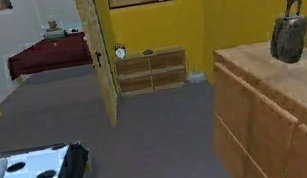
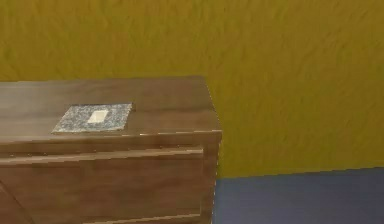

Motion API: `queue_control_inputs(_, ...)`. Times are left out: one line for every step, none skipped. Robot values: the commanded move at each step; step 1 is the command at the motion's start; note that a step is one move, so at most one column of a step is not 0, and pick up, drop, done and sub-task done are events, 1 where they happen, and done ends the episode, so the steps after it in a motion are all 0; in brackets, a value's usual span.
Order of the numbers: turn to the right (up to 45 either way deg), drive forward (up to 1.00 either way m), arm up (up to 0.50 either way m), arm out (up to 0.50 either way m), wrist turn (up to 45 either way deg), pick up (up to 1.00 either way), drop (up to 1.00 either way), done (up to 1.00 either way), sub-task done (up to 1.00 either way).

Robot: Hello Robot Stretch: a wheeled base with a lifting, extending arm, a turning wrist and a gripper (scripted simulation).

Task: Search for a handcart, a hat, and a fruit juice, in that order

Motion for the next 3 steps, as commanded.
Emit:
queue_control_inputs(-12.0, 0.0, 0.0, 0.0, 0.0, 0.0, 0.0, 0.0, 0.0)
queue_control_inputs(0.0, 1.0, 0.0, 0.0, 0.0, 0.0, 0.0, 0.0, 0.0)
queue_control_inputs(0.0, 0.55, 0.0, 0.0, 0.0, 0.0, 0.0, 0.0, 0.0)
